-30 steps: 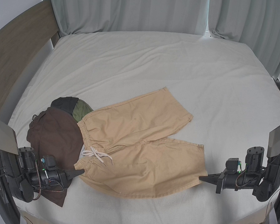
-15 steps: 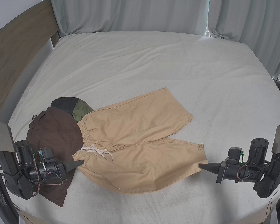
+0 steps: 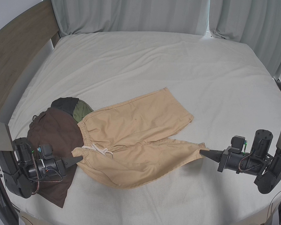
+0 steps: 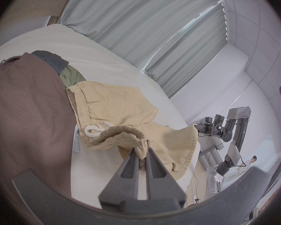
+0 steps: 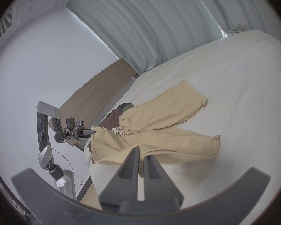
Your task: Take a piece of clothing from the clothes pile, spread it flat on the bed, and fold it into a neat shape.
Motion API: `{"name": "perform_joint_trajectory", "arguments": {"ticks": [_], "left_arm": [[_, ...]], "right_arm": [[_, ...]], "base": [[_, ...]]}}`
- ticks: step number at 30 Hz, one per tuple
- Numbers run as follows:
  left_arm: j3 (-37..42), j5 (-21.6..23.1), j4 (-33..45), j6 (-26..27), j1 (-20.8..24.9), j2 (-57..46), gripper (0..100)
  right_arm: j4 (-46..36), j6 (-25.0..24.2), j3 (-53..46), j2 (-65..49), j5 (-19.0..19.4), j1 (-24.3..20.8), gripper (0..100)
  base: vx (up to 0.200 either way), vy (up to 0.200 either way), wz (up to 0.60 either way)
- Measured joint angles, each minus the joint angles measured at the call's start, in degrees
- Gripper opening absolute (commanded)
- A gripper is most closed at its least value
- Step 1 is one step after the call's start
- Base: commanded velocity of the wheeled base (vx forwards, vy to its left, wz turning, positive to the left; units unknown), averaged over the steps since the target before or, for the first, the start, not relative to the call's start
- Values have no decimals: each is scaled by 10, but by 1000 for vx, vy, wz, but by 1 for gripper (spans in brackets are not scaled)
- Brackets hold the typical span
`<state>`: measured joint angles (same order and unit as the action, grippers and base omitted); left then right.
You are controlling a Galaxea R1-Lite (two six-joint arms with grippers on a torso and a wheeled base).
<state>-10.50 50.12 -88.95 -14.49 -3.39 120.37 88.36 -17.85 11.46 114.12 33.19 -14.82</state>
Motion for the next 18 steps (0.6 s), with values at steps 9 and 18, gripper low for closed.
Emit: {"name": "perform_joint_trajectory", "arguments": {"ticks": [9,18], "left_arm": [[-7,-6,0,-20,-1,-7,0],[-13,-19,0,-40,-1,-21,0]], "right_arm": [[1,0,9,-3,-1,0,0],[-1,-3,31,-17,-2,-1,0]], "base": [[0,0,0],[0,0,0]]}}
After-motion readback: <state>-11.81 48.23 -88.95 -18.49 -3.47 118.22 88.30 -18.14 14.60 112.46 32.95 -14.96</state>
